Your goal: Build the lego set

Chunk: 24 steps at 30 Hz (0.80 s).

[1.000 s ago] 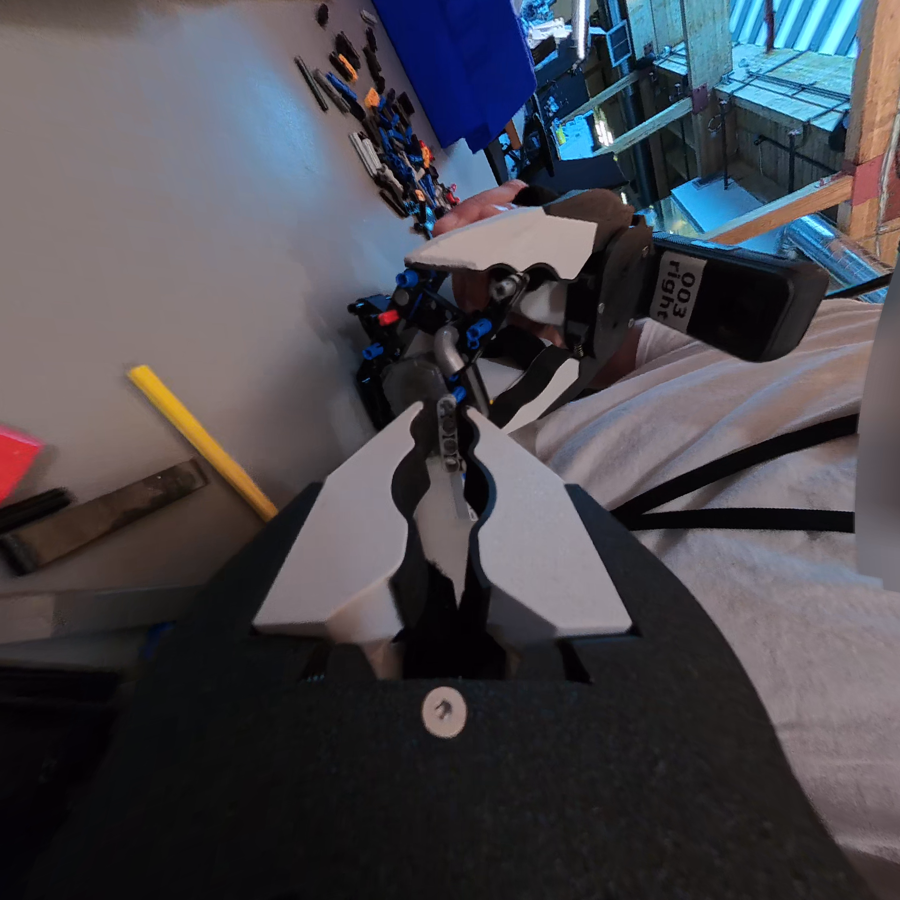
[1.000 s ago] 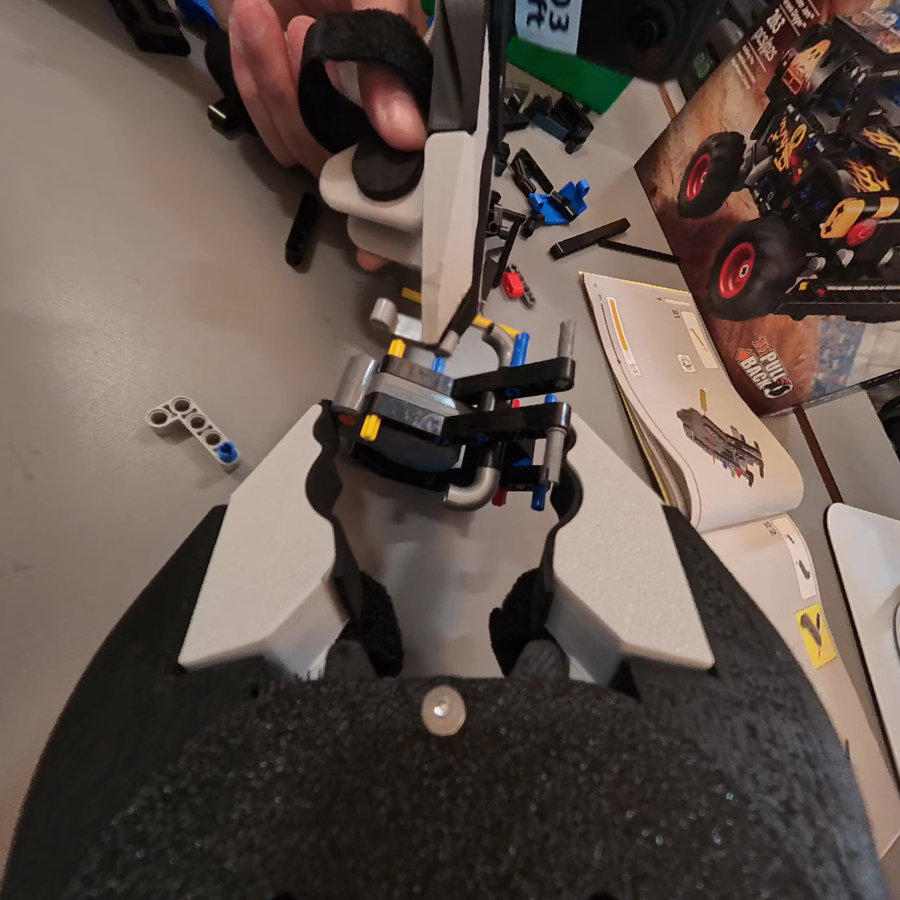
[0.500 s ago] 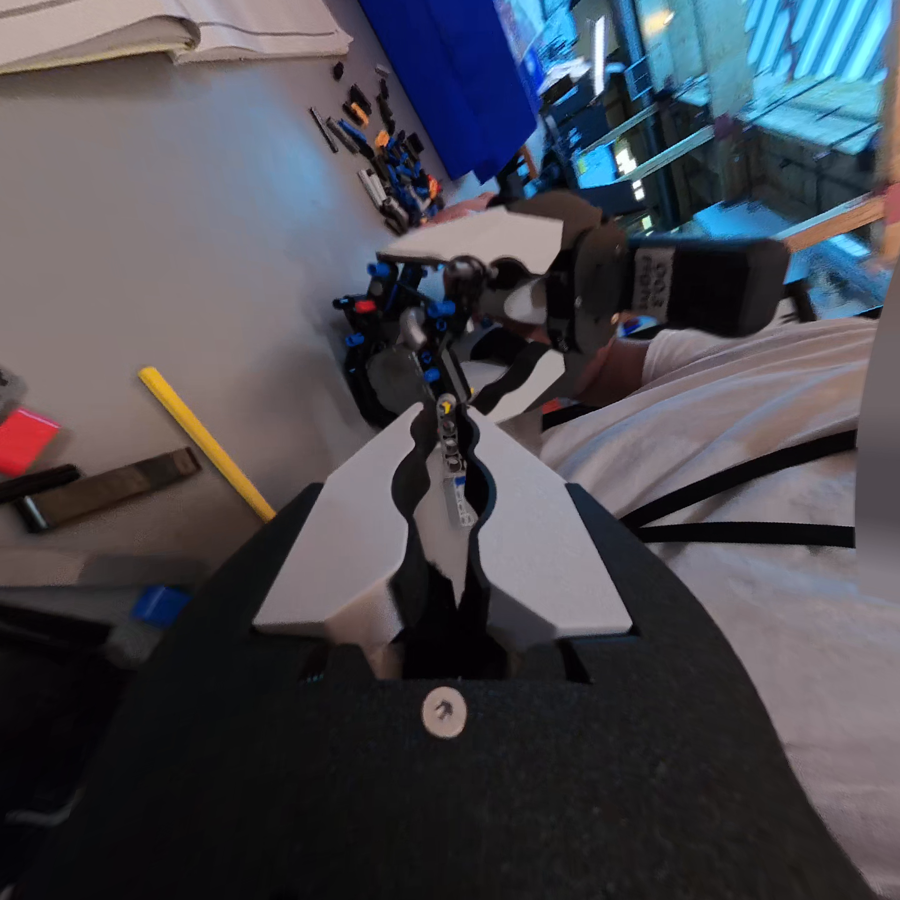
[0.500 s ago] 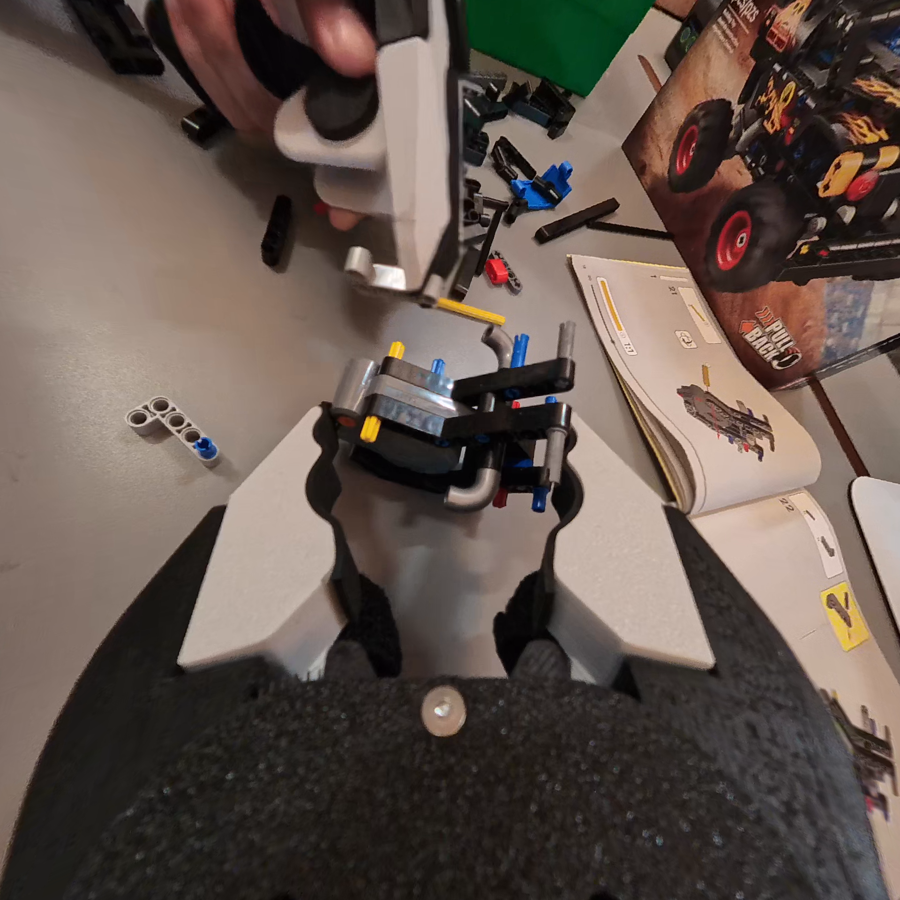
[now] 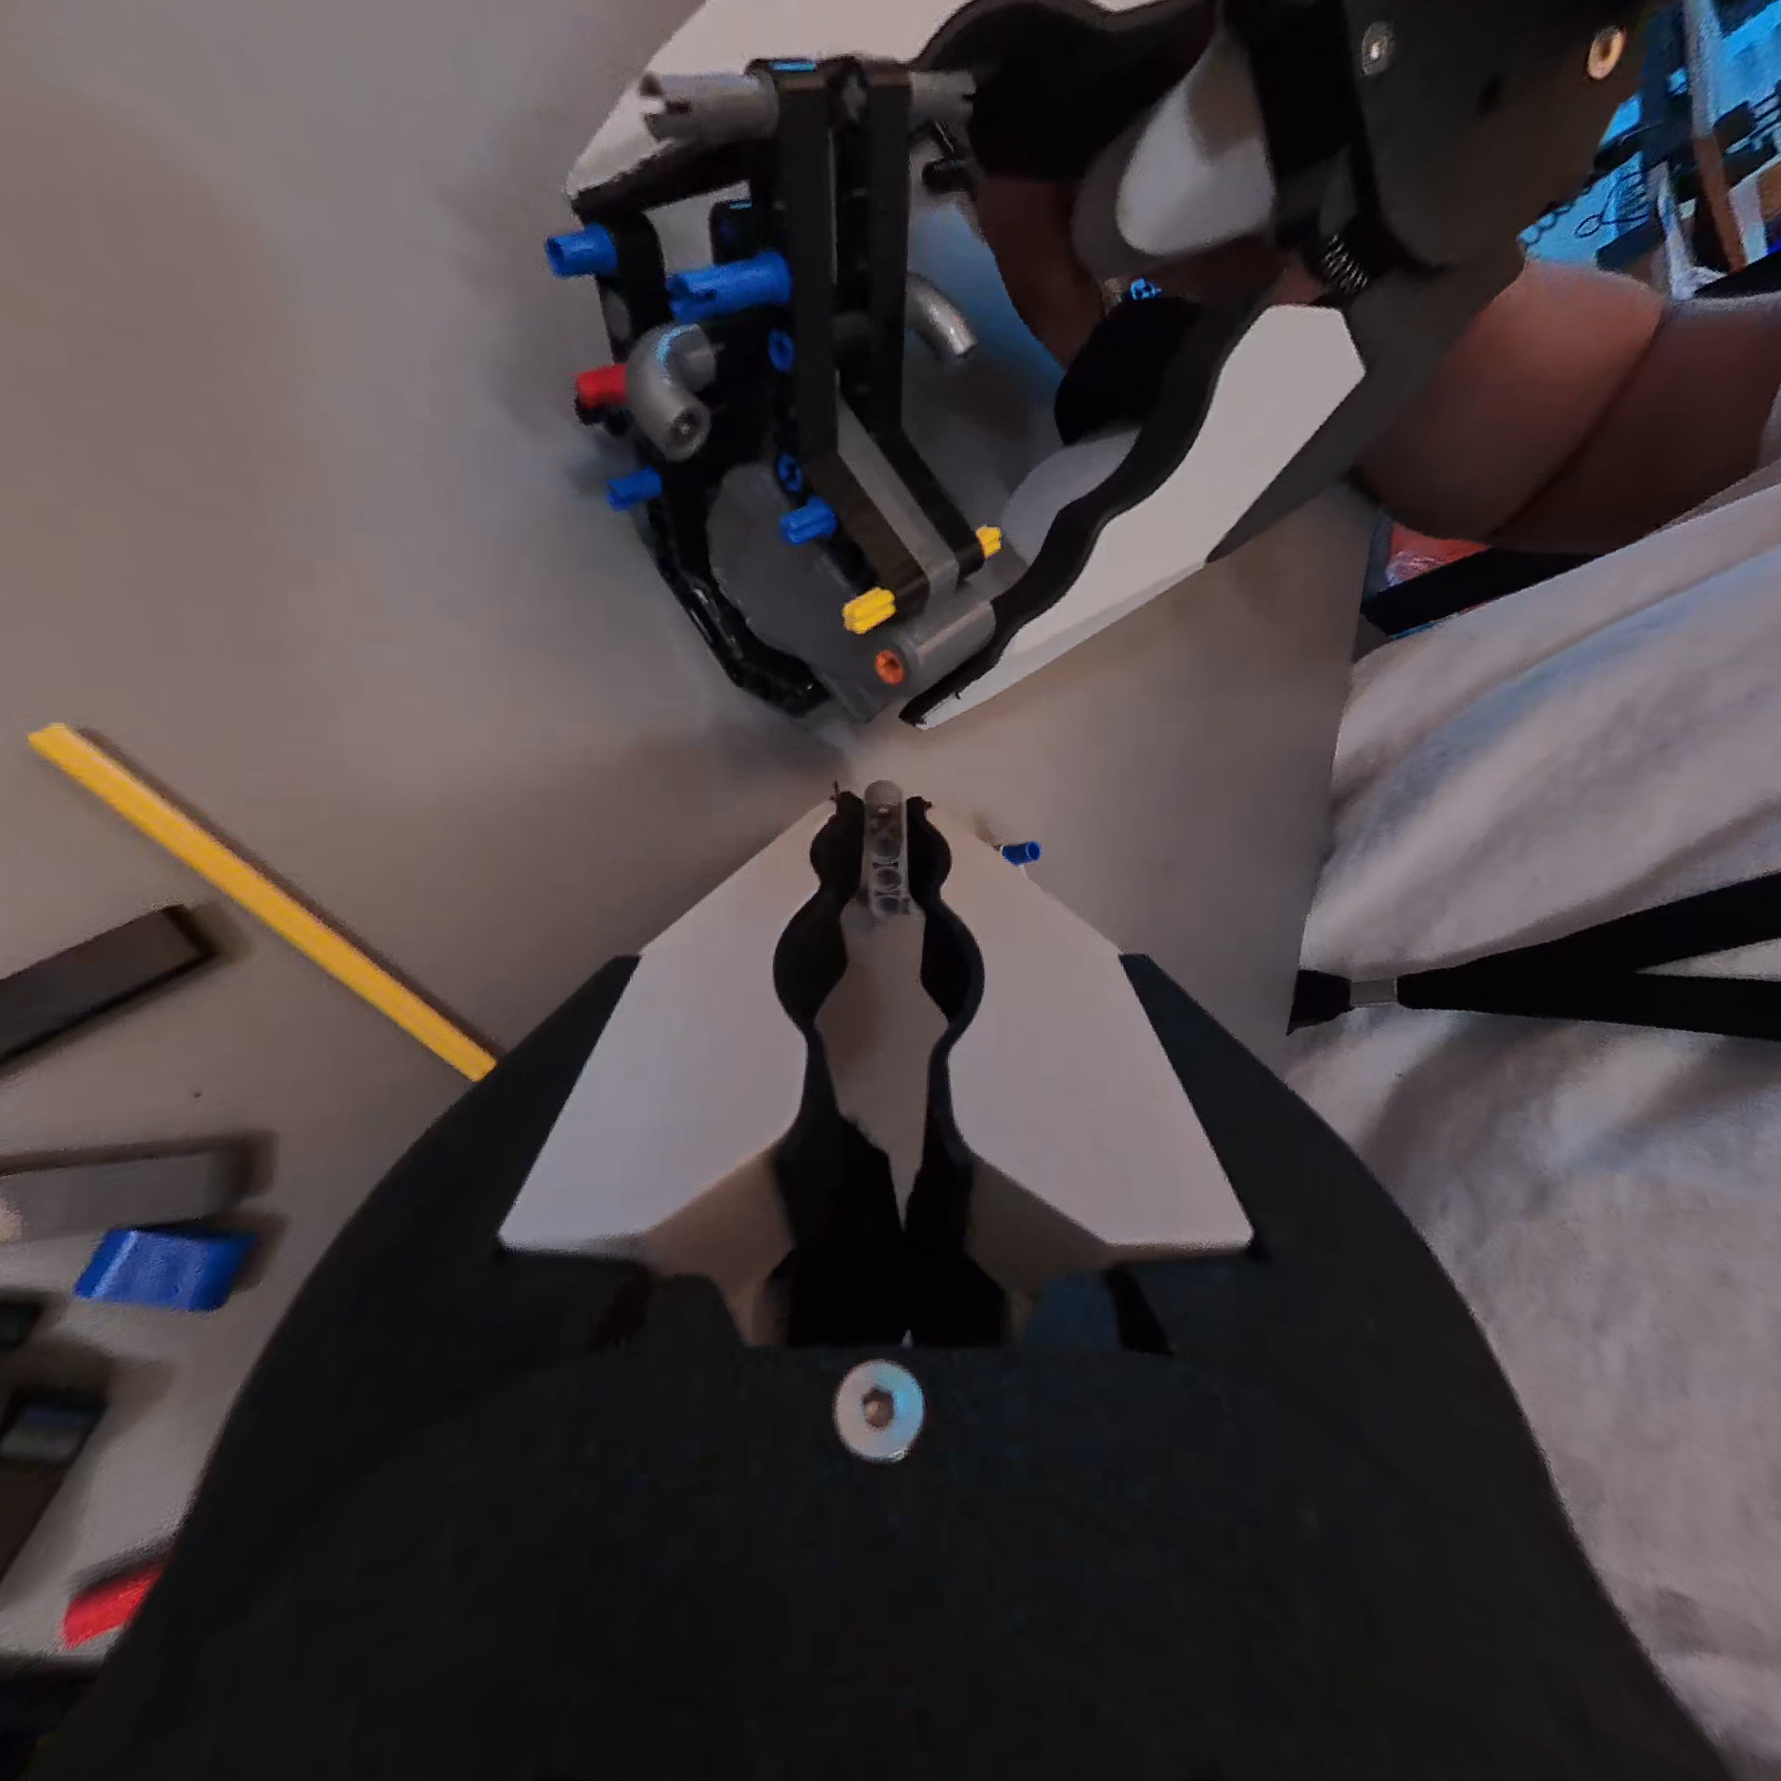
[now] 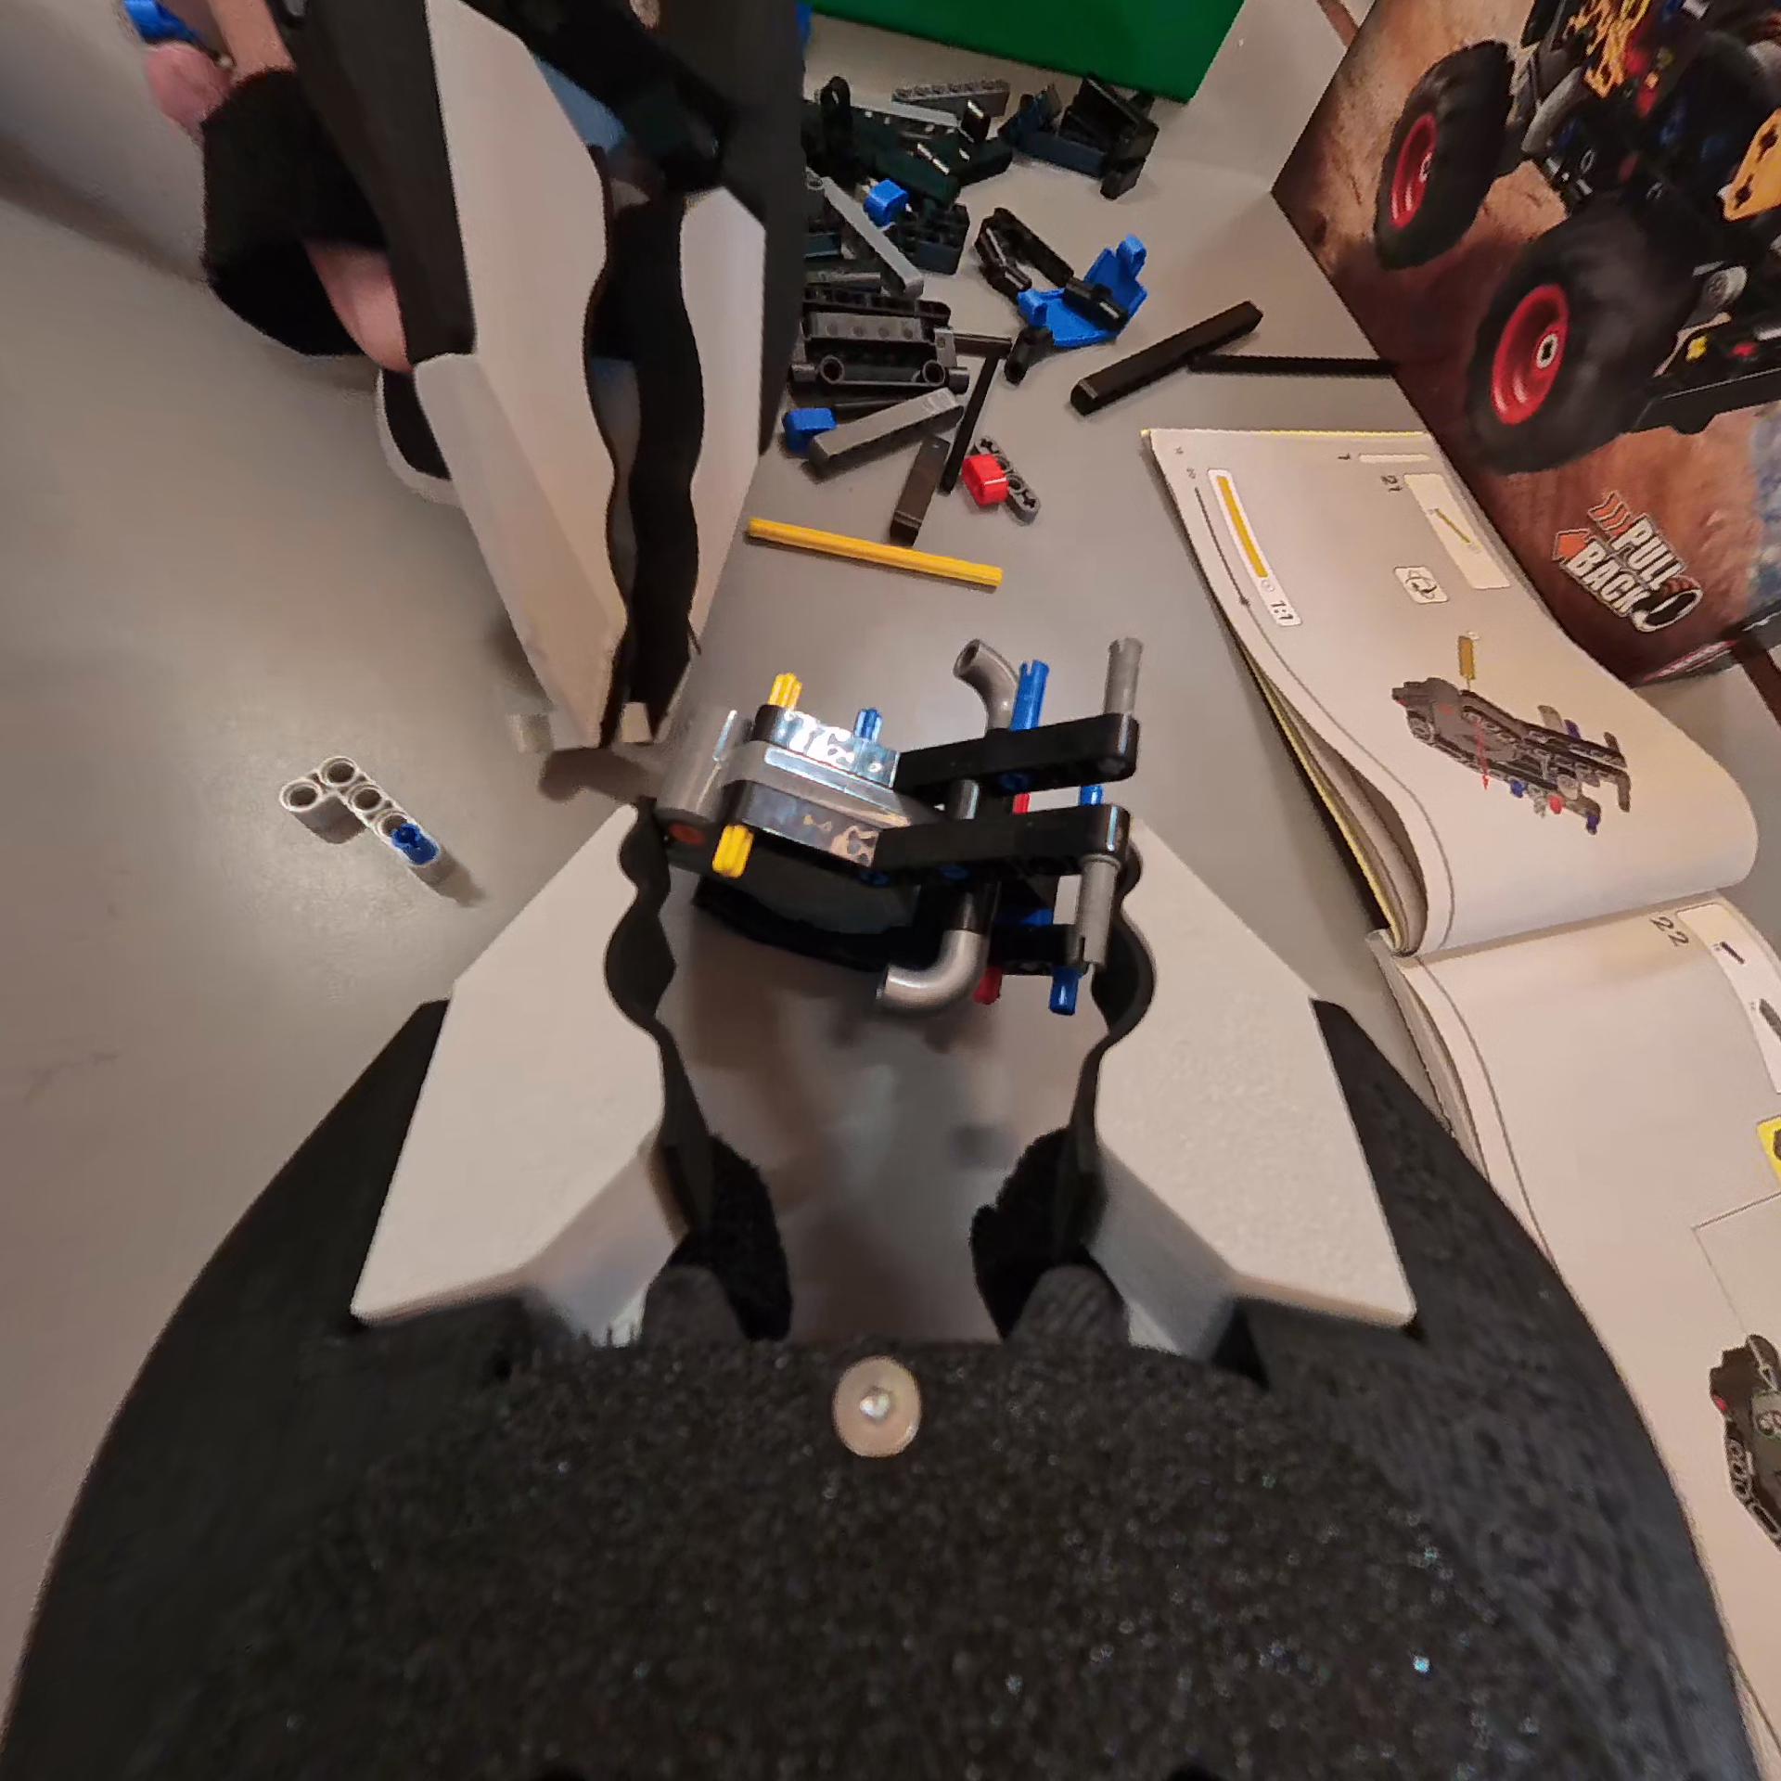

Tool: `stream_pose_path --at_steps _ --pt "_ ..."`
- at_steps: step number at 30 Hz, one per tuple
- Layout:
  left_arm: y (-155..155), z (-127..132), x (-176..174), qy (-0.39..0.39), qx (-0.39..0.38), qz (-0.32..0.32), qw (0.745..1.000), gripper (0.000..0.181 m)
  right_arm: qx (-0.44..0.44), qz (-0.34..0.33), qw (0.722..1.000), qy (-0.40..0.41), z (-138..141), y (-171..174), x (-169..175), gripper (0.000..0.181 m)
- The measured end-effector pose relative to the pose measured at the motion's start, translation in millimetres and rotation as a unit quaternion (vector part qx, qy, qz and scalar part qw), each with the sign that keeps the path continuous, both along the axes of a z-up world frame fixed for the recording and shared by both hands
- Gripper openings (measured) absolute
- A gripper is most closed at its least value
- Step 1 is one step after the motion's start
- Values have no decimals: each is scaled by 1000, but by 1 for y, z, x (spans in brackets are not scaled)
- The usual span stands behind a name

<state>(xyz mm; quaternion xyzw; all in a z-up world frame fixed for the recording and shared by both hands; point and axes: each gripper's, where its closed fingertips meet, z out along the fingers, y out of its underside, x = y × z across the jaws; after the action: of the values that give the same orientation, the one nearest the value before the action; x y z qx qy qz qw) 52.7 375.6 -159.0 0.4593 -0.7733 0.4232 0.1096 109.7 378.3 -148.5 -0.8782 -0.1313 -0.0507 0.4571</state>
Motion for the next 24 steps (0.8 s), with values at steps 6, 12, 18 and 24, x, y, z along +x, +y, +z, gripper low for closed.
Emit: stream_pose_path --at_steps 6,12,18,24 --pt "0 3 8 3 -30 13 999 16 2 2 1000 -3 0 -1 0 89" --pt "11 33 40 -1 -139 80 987 17 4 5 1000 -16 1 -1 0 89" --pt "0 34 47 53 -216 82 971 6 8 12 999 -41 2 -1 -2 89" --pt "-2 31 48 54 -213 80 972 2 10 16 999 -30 1 -2 -2 89"
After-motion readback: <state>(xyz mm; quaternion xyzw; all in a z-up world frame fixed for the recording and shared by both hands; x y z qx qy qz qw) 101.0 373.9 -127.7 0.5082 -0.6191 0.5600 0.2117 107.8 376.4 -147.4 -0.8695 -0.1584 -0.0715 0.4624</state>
